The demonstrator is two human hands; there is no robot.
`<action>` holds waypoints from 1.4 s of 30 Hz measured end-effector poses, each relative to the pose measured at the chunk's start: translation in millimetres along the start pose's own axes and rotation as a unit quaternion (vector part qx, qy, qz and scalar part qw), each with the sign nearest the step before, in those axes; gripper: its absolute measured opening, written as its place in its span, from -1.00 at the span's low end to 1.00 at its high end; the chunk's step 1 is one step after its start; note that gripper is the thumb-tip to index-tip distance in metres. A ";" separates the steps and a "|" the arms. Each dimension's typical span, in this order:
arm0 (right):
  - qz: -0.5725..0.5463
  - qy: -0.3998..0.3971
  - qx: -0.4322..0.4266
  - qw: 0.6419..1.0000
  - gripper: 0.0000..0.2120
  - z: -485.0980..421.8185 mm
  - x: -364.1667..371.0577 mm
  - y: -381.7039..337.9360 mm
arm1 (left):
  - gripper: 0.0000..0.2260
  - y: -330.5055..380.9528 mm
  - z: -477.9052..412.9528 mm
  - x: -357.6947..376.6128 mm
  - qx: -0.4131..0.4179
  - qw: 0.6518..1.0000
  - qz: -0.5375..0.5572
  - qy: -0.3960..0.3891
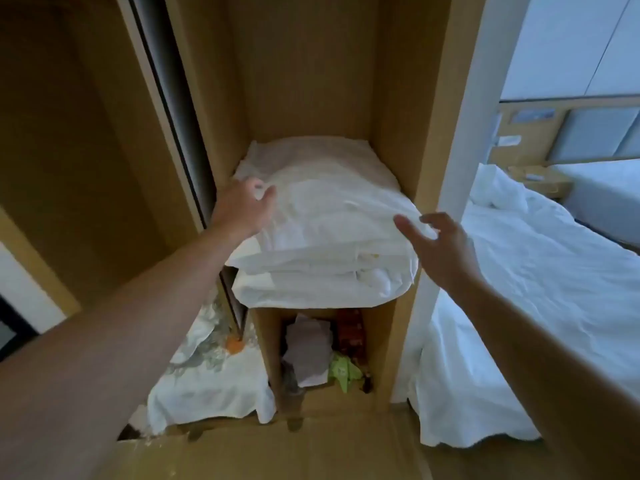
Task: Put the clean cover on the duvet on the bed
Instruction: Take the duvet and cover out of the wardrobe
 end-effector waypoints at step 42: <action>-0.038 -0.281 0.347 0.894 0.30 -150.5 186.7 156.0 | 0.71 -143.3 -7.2 171.5 -0.482 0.862 -0.018 -0.155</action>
Point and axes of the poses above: each hand's wrist, its own z-axis away from the middle knuckle, its own x-axis out of the palm, y = z × x, the point moved 3 cm from there along -z, towards the middle knuckle, and after that the axes turned 6 degrees about y, right-handed, at the moved point
